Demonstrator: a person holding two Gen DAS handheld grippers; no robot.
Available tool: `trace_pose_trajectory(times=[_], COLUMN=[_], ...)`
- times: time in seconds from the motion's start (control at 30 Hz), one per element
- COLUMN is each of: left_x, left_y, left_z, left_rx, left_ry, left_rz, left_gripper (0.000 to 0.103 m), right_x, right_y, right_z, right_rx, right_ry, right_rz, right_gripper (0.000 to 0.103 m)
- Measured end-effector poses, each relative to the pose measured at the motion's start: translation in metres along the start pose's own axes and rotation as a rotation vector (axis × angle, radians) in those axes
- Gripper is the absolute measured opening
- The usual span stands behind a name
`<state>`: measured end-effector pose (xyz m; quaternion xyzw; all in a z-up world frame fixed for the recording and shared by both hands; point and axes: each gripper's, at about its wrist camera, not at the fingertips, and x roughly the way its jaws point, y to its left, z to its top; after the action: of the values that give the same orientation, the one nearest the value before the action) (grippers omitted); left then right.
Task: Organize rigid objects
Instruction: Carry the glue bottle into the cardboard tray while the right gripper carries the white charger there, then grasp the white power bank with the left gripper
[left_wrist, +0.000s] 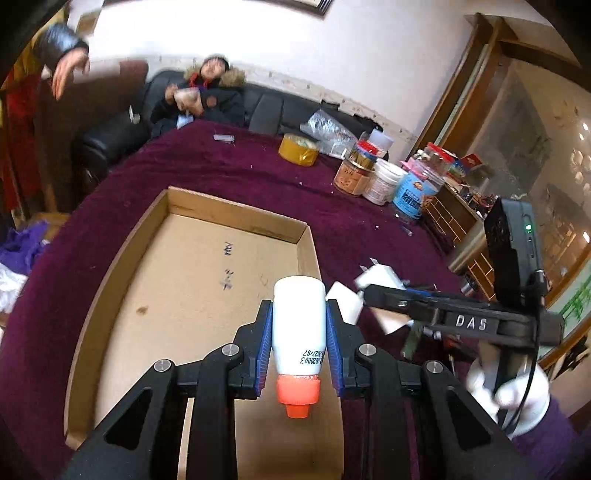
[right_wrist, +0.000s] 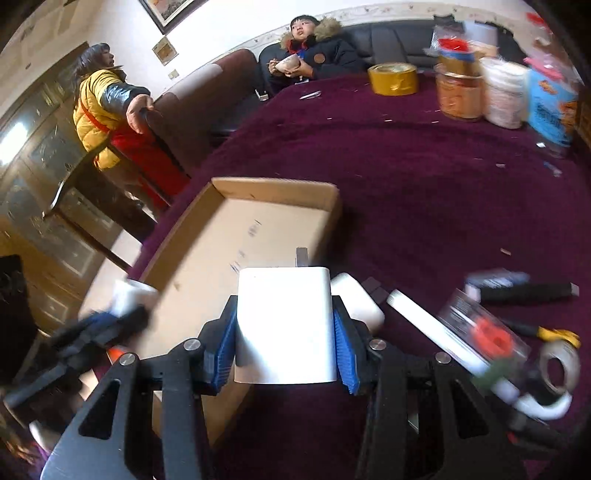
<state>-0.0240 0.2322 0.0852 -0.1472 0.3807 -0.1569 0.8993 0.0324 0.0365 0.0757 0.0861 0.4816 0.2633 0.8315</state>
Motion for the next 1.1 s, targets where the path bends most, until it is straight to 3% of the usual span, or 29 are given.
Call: trace_pose_trajectory(times=[0.1,0.4,0.47,0.5,0.57,0.67,0.83,0.97,1.1], left_x=[0.030,0.078,0.079,0.080,0.083,0.090,0.103,0.096,0.080], left_y=[0.013,0.042,0.040,0.039,0.040,0.038,0.028,0.015,0.015], left_z=[0.016,0.025,0.027,0.027,0.028,0.024,0.010,-0.003,-0.018], left_rx=[-0.035,-0.096,-0.085,-0.084,-0.097,-0.114,-0.073,-0.033,-0.049], left_ry=[0.043,0.101,0.080,0.078,0.082,0.117,0.211,0.221,0.211], left_rz=[0.015,0.051,0.069,0.074,0.076,0.076,0.171,0.208,0.142], left_gripper=[0.023,0.023,0.026,0.033,0.041,0.042,0.042,0.049,0.055], right_x=[0.024,0.082,0.081,0.080,0.074,0.056,0.015,-0.012,-0.048], right_y=[0.010,0.018,0.017,0.018,0.019,0.016,0.006,-0.005,-0.033], right_z=[0.016,0.041,0.045,0.046,0.048,0.049,0.036,0.011,-0.023], right_rx=[0.030,0.022,0.023,0.017,0.002,0.010,0.006,-0.004,0.039], right_ry=[0.019,0.067,0.052,0.048,0.028,-0.021,-0.111,-0.134,-0.168], right_rz=[0.011,-0.118,-0.135,-0.151,-0.157,-0.146,-0.141,-0.148,-0.130], right_gripper=[0.045,0.046,0.048,0.048,0.049,0.049,0.049,0.049,0.049])
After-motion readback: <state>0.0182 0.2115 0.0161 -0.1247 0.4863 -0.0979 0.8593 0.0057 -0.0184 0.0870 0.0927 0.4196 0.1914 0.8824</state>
